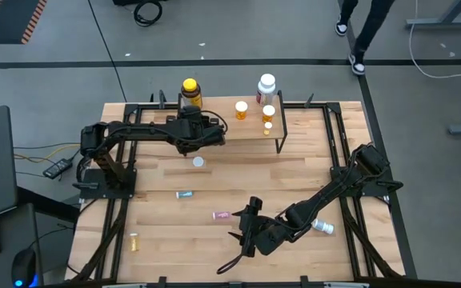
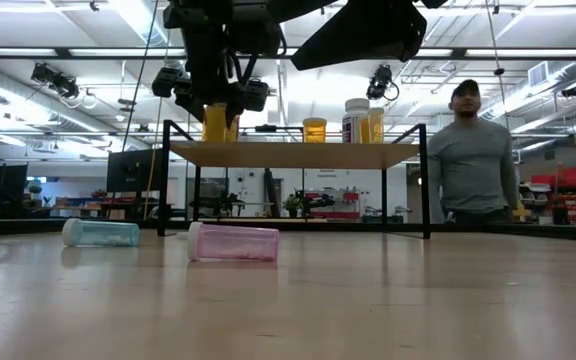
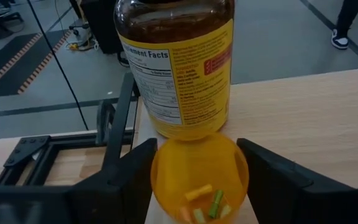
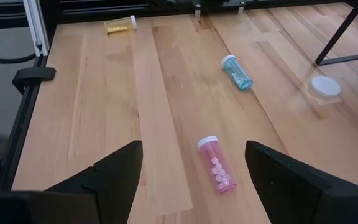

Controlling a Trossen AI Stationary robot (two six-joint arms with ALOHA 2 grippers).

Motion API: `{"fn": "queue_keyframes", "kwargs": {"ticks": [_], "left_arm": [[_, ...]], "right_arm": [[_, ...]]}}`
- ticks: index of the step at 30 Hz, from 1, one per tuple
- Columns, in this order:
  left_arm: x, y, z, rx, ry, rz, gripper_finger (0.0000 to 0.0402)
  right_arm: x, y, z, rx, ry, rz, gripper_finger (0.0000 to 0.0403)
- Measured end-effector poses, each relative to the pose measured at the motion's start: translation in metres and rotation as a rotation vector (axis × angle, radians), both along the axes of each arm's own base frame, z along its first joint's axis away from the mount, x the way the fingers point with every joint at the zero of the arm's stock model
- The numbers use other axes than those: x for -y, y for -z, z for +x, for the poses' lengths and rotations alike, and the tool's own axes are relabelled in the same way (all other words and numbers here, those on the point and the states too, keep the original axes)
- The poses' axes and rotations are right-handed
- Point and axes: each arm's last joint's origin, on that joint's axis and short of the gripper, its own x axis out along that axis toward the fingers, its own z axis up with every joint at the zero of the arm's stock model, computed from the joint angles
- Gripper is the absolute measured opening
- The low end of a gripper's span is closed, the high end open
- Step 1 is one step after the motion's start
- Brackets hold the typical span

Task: Pick and place medicine bottles onto shelf by color
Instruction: Put the large orange pill bottle on the shelf

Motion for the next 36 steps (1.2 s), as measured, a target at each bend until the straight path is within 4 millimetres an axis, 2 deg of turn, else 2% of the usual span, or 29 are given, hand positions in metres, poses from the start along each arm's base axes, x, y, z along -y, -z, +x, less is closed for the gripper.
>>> {"fn": "queue_keyframes", "kwargs": {"ticks": [12, 16, 30, 36], "left_arm": [[0.001, 0.001, -0.002, -0.04, 0.012, -0.011, 0.0256], [0.003, 0.001, -0.002, -0.105, 0.045, -0.024, 0.0256], [0.025, 0.001, 0.002, -0.14, 0.124, -0.015, 0.0257], [0.021, 0.001, 0.0, -0.194, 0.116, 0.01, 0.0256]], "right_arm": [[0.0, 0.0, 0.0, -0.007, -0.005, -0.01, 0.0293], [0.0, 0.0, 0.0, -0.008, -0.009, -0.017, 0.0293], [0.0, 0.0, 0.0, -0.009, -0.01, -0.019, 0.0293], [0.0, 0.0, 0.0, -0.009, -0.01, -0.019, 0.0293]]}}
